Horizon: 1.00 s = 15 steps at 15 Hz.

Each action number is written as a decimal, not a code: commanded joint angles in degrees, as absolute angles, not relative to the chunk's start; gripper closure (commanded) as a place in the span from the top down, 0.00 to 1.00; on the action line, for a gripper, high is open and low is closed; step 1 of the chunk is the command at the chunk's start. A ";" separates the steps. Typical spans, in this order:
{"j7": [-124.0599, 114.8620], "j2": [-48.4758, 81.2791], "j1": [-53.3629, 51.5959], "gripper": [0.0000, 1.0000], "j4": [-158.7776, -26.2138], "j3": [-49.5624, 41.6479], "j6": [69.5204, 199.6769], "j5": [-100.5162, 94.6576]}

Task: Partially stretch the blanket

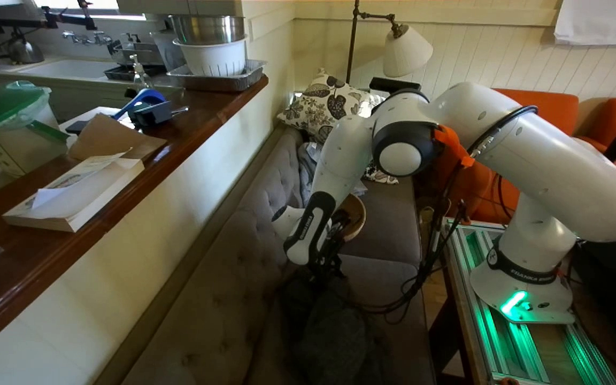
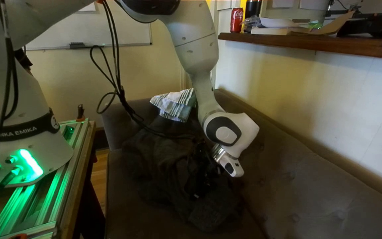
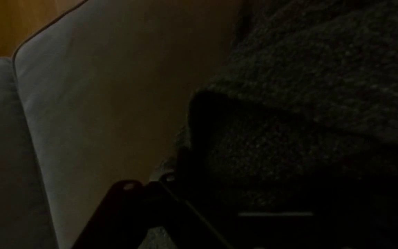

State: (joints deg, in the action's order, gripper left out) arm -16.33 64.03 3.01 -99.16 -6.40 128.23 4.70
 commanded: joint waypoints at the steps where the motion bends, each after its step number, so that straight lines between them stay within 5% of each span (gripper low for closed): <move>1: -17.65 65.94 6.64 0.52 -95.99 -4.03 123.40 11.32; 4: -17.51 66.26 9.22 0.30 -94.64 -2.67 120.48 16.58; 5: -16.61 65.43 6.69 0.48 -96.61 -4.65 123.11 13.88; 8: -16.51 65.47 8.16 0.30 -95.92 -4.08 121.84 15.46; 12: -16.53 65.48 8.24 0.30 -95.85 -3.88 121.77 15.60; 13: -16.68 65.72 8.14 0.07 -95.81 -3.90 123.41 15.86; 15: -17.26 66.20 9.80 0.00 -93.34 -4.30 124.12 17.18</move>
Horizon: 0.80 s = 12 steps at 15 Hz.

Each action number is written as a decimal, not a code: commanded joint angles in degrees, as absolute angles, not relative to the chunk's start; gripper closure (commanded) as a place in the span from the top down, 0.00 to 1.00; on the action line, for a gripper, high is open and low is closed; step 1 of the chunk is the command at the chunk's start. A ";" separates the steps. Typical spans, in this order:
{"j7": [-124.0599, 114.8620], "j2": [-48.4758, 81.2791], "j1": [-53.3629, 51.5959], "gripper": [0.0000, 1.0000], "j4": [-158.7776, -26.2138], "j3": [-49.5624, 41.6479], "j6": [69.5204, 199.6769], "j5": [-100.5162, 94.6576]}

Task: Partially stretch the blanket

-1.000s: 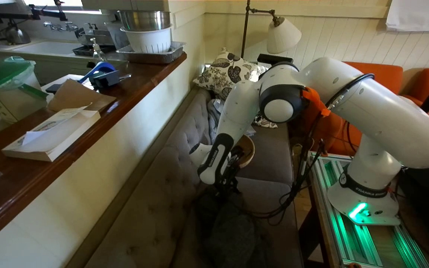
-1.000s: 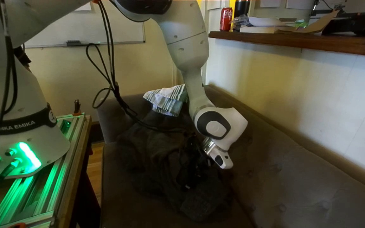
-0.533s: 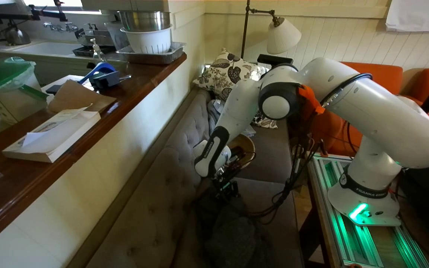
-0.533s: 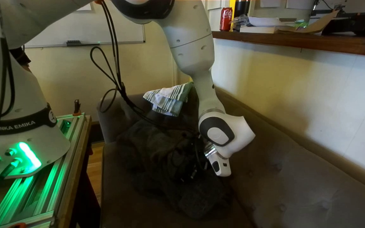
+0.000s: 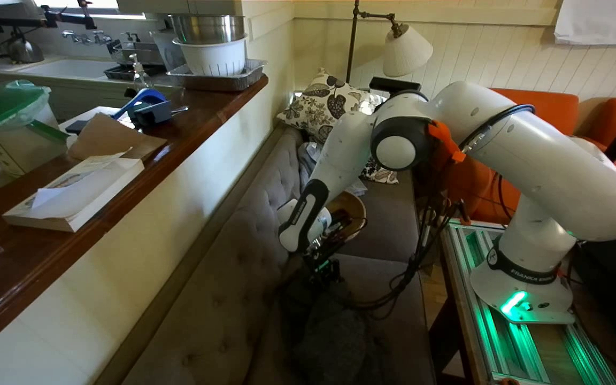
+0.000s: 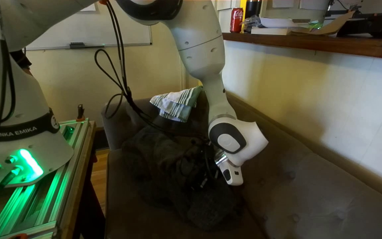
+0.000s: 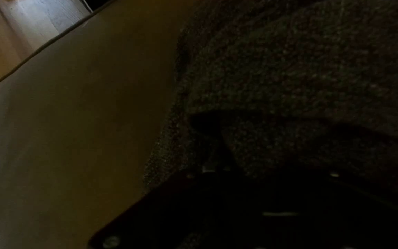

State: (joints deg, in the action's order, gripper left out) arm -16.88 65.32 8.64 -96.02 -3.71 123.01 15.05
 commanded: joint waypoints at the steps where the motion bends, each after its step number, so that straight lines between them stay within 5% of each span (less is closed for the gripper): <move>1: -17.19 66.00 10.85 0.00 -92.31 -4.77 125.35 17.84; 12: -23.97 63.68 14.07 0.03 -88.16 -17.96 141.79 15.06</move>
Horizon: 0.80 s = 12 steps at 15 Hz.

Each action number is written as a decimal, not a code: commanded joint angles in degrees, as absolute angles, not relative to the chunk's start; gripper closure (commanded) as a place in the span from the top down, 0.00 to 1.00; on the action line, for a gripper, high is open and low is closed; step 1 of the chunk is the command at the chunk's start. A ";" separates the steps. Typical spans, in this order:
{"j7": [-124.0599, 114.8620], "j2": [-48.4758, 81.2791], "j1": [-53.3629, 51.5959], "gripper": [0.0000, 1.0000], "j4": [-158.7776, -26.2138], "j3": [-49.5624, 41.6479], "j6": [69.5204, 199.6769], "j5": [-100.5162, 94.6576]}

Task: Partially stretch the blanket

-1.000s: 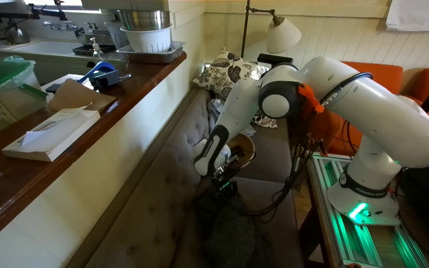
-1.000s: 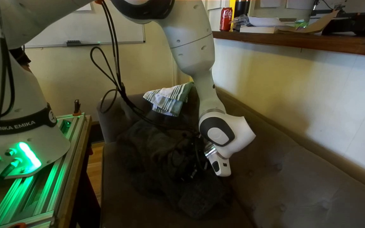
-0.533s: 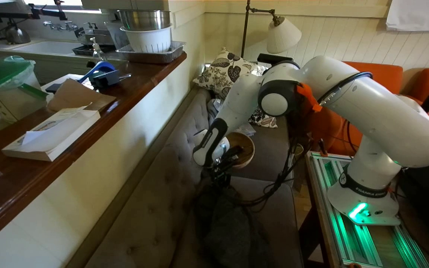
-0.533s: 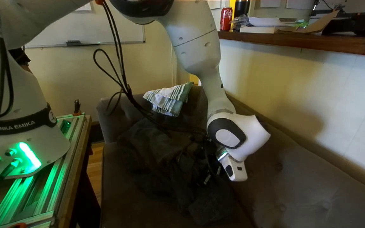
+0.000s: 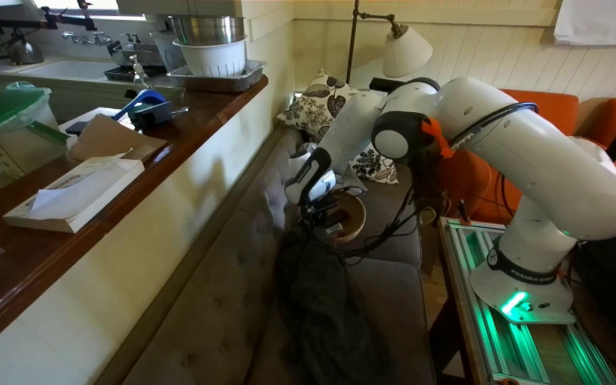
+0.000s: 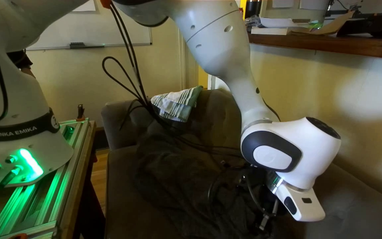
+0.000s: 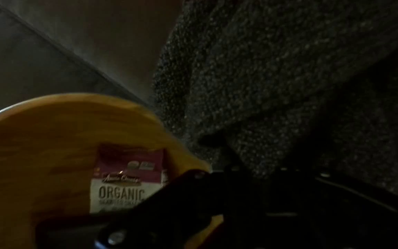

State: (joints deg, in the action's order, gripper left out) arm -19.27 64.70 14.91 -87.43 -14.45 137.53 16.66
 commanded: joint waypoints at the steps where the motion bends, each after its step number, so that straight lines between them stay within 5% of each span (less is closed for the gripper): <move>1: -25.23 63.33 13.51 0.03 -88.82 -19.98 142.83 14.20; 6: -33.55 65.02 10.70 0.03 -88.05 -29.00 140.99 8.89; 7: -34.50 65.08 10.60 0.37 -87.94 -29.49 140.56 8.45; 12: -33.99 62.15 10.93 0.67 -89.82 -26.16 133.42 8.14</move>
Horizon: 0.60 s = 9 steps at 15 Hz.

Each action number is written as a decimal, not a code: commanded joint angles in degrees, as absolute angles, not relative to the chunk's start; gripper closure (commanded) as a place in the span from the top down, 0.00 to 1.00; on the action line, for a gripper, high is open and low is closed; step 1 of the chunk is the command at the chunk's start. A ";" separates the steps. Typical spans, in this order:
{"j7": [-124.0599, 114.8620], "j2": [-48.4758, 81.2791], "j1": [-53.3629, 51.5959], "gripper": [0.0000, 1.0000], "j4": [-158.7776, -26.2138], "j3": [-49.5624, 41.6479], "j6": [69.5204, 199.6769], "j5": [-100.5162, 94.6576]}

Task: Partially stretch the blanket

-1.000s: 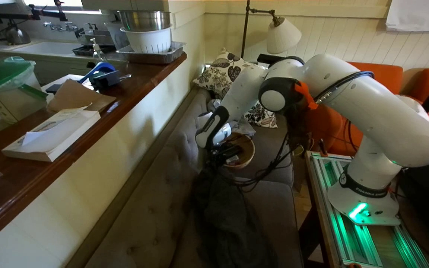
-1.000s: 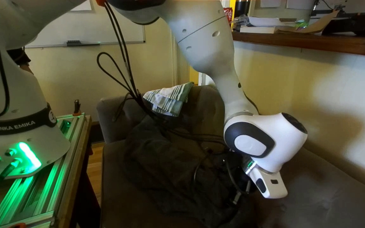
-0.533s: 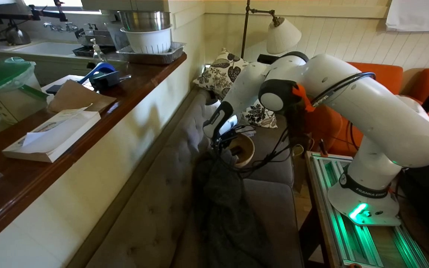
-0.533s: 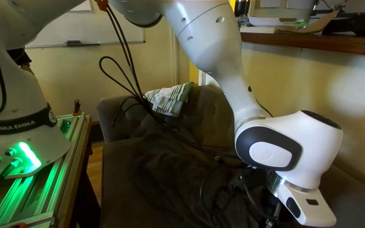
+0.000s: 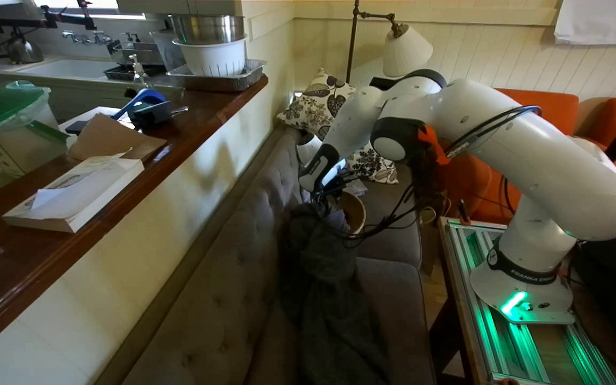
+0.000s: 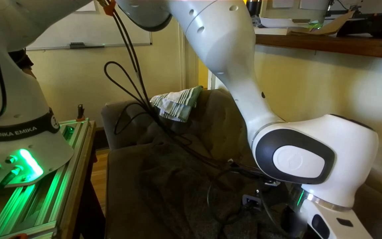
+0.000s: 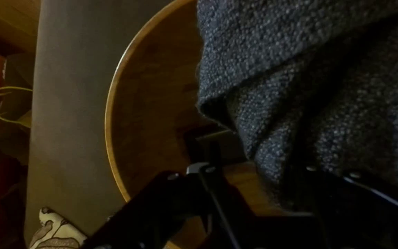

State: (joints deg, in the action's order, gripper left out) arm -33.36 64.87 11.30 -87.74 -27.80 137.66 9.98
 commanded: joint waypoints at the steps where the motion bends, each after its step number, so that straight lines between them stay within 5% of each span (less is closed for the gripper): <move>1: -33.53 61.28 10.58 0.73 -90.88 -25.32 131.65 8.15; 5: -31.00 55.13 12.59 0.99 -95.90 -18.75 125.08 12.54; 9: -30.56 51.15 12.22 1.00 -101.32 -14.83 123.52 15.76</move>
State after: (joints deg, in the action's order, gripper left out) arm -31.10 55.62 11.79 -95.44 -17.57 124.56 13.12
